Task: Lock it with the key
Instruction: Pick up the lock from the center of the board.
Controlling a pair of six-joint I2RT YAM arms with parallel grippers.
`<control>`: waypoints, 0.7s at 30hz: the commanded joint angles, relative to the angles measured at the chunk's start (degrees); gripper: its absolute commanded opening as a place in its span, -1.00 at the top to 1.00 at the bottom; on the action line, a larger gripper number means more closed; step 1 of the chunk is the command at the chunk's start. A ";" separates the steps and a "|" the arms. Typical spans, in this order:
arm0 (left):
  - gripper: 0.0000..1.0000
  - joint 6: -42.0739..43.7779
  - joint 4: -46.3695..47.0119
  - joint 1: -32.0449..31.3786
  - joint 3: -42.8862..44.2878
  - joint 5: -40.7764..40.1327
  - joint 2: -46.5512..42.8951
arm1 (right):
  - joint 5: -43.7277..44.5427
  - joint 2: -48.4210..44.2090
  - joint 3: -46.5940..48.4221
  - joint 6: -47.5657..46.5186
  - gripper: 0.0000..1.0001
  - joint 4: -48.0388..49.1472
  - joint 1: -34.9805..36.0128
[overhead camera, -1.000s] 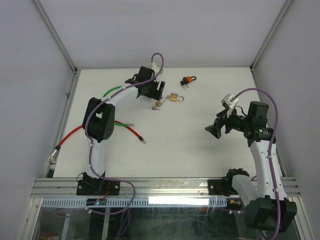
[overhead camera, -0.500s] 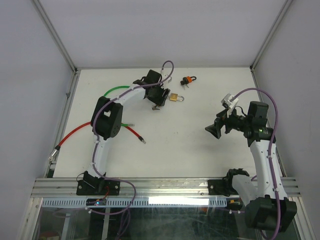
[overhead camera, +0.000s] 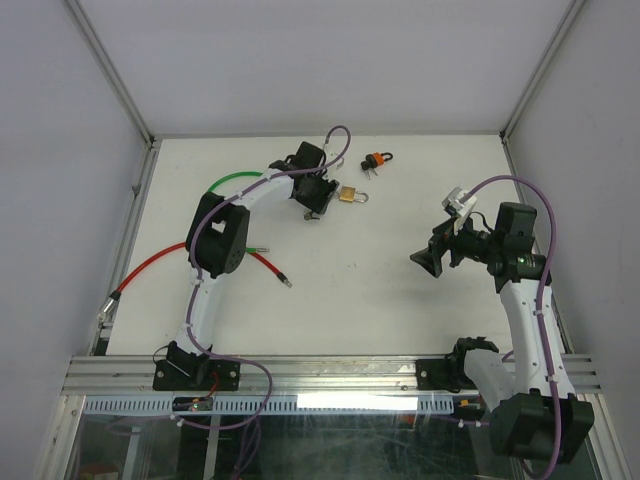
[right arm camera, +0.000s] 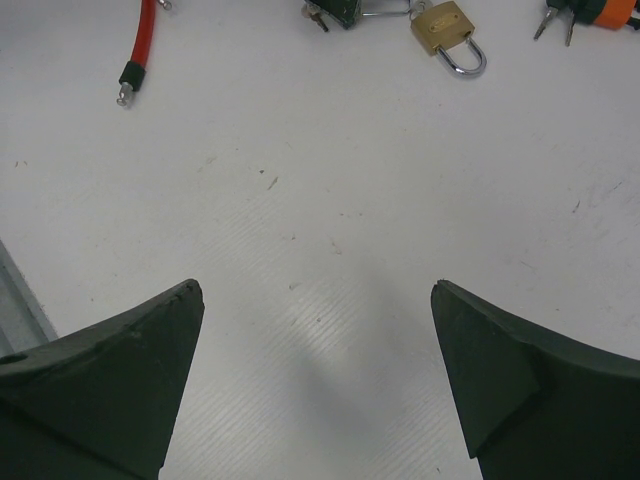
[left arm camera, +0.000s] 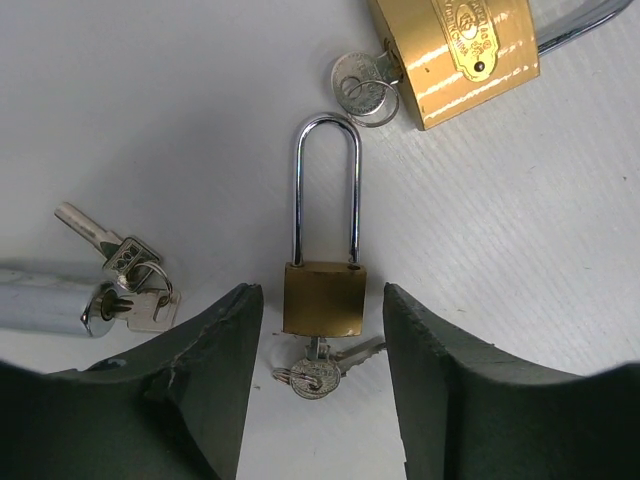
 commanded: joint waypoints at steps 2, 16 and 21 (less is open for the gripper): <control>0.04 1.24 0.28 -0.42 2.42 -0.93 0.11 | -1.16 -0.04 1.37 0.49 -0.99 1.89 -0.44; 0.77 0.76 0.16 -1.00 -1.37 0.26 -2.97 | -2.33 -0.10 1.31 0.34 -1.00 1.52 -0.44; 0.89 0.72 4.30 -1.72 -7.79 0.55 -9.24 | -3.80 -0.14 1.07 0.27 -0.99 1.51 -0.39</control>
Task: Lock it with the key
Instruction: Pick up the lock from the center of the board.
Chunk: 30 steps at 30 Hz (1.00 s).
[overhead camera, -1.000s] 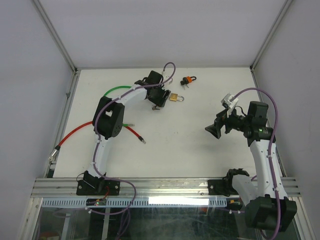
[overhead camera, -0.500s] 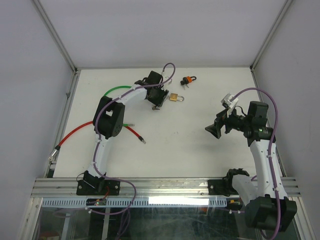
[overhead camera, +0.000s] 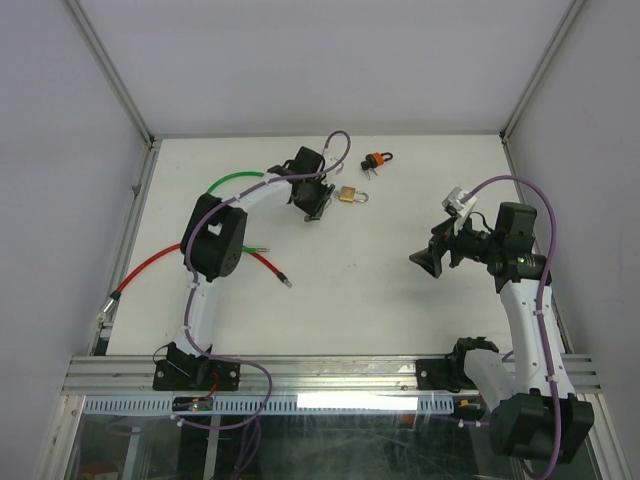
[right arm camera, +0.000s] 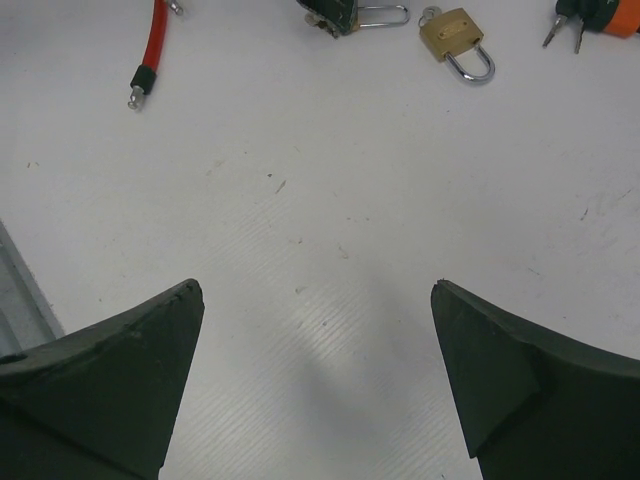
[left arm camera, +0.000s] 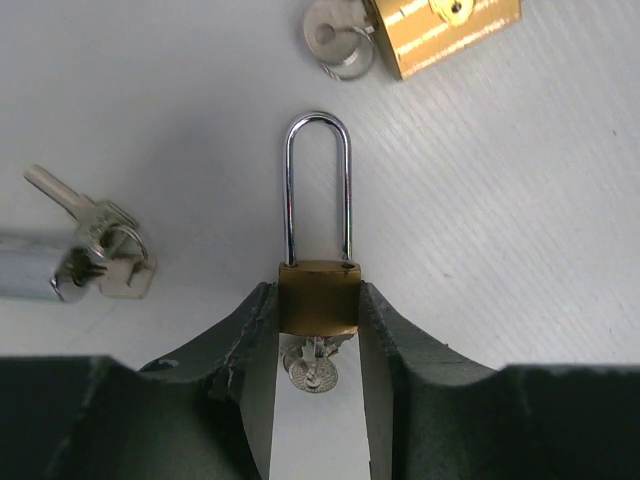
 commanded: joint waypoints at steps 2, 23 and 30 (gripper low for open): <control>0.92 0.35 4.95 -1.71 -7.88 0.90 -10.75 | -3.60 -0.19 0.90 0.14 -0.99 1.55 -0.39; 1.00 1.01 43.71 -8.07 -52.01 27.13 -41.75 | -23.42 -0.48 -6.00 -24.62 -0.92 -6.73 1.76; 1.00 0.23 47.37 -9.55 -53.97 33.44 -40.71 | -19.56 1.98 -8.54 -13.69 -0.92 5.94 6.39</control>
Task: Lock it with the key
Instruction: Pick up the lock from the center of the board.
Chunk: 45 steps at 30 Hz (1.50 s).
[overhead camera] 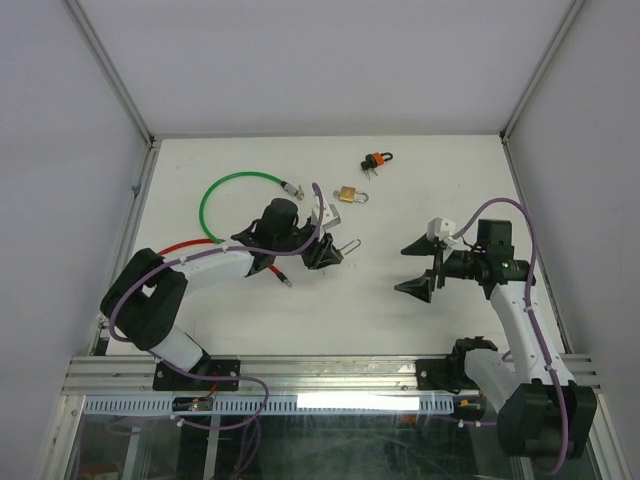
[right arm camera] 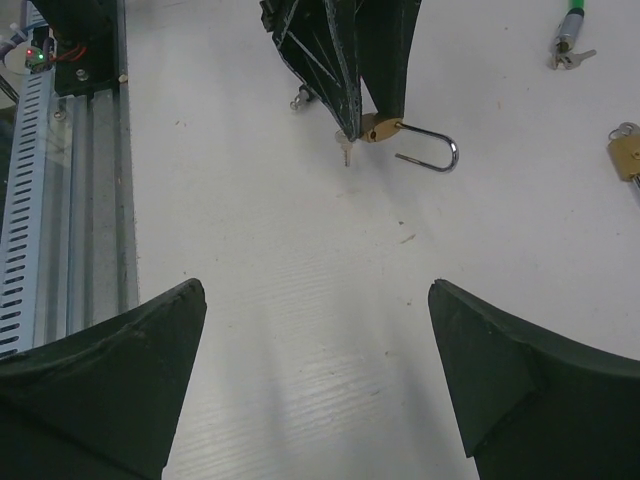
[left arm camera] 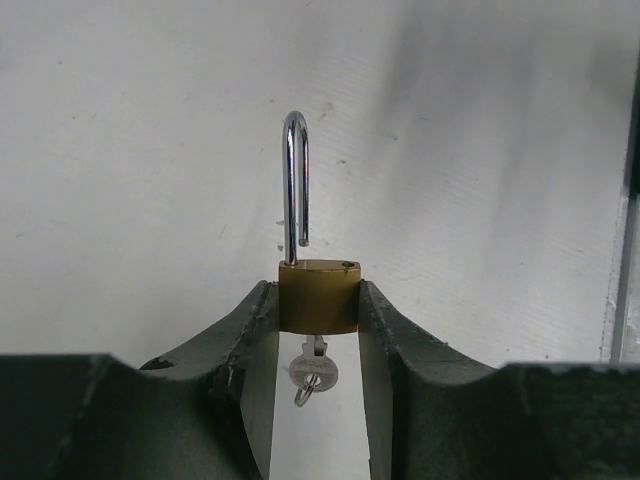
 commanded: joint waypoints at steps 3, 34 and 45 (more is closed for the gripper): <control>1.00 1.22 8.99 -2.40 -0.02 8.20 -0.92 | 3.29 4.03 -1.04 8.96 -0.93 14.05 5.24; 1.00 0.81 9.26 -7.79 0.57 15.68 -0.82 | 2.41 13.83 1.28 19.88 -0.30 20.92 9.71; 1.00 0.23 9.26 -8.69 1.73 15.66 0.06 | 0.97 13.97 1.35 18.54 0.09 19.73 10.70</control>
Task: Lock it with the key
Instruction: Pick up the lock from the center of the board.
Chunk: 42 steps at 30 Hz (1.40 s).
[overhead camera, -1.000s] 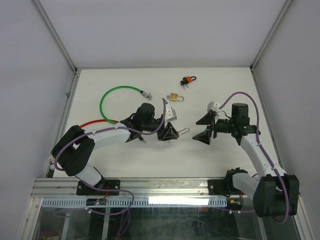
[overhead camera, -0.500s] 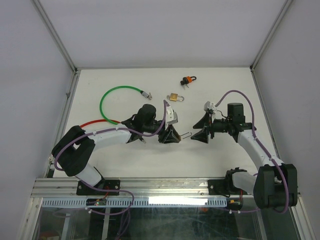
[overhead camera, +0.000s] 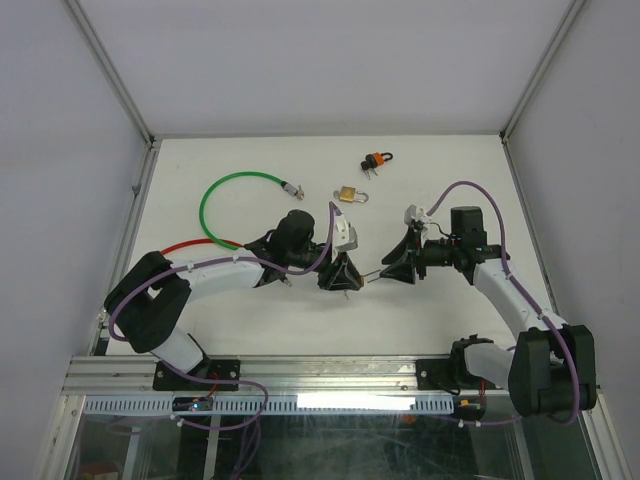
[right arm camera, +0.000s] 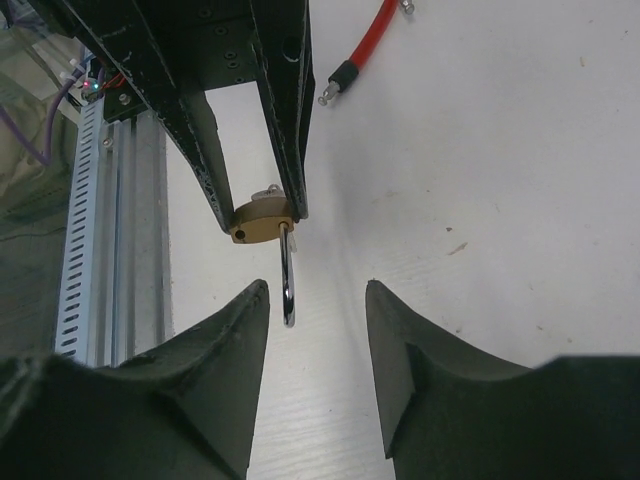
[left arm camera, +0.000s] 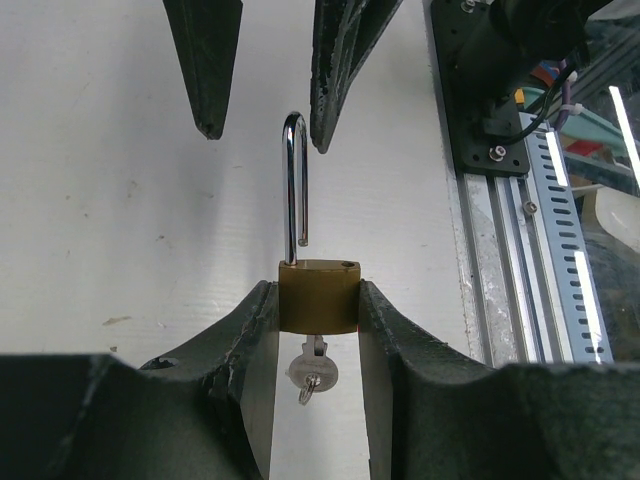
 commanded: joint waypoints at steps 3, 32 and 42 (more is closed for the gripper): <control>1.00 0.35 4.31 -0.73 2.17 2.19 -0.13 | -2.56 -0.18 2.49 -1.84 0.22 -0.10 0.73; 1.00 -0.43 5.48 -1.18 2.13 0.99 -0.37 | -3.15 0.42 4.15 -6.53 1.00 -5.66 2.49; 1.00 -0.69 6.12 -1.22 1.67 0.07 -0.35 | -3.40 0.38 4.85 -7.29 0.79 -7.22 2.61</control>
